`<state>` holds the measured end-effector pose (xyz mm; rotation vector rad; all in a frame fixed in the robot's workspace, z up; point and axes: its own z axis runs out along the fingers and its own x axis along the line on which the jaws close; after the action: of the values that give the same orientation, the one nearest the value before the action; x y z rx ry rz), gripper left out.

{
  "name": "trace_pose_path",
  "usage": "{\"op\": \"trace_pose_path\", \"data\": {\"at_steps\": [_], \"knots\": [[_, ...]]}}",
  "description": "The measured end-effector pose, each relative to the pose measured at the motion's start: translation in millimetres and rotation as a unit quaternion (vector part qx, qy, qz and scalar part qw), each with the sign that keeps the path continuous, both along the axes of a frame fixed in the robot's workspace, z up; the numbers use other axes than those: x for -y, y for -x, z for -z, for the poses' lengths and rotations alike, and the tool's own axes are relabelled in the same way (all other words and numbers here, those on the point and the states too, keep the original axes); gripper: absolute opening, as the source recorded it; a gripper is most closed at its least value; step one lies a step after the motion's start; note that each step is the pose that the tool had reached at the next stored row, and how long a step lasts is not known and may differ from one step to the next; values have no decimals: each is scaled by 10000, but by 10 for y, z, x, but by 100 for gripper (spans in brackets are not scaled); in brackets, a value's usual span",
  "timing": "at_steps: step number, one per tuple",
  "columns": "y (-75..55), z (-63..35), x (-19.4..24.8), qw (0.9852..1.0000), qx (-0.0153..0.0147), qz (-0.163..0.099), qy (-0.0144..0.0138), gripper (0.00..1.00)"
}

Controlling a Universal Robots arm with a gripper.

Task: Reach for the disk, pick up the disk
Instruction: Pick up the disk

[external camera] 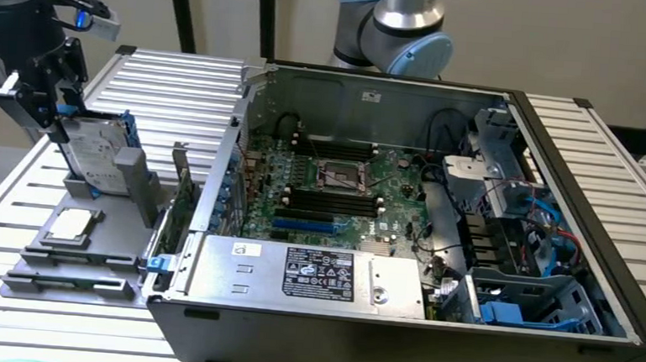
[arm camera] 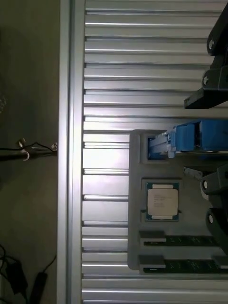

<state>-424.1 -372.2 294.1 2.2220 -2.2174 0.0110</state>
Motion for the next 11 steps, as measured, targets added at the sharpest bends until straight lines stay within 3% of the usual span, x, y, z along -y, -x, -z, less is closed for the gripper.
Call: {"op": "trace_pose_path", "data": {"at_steps": [7,11], "knots": [[0,1,0,10000,-1,1,48,60],[0,2,0,10000,-1,1,56,60]]}}
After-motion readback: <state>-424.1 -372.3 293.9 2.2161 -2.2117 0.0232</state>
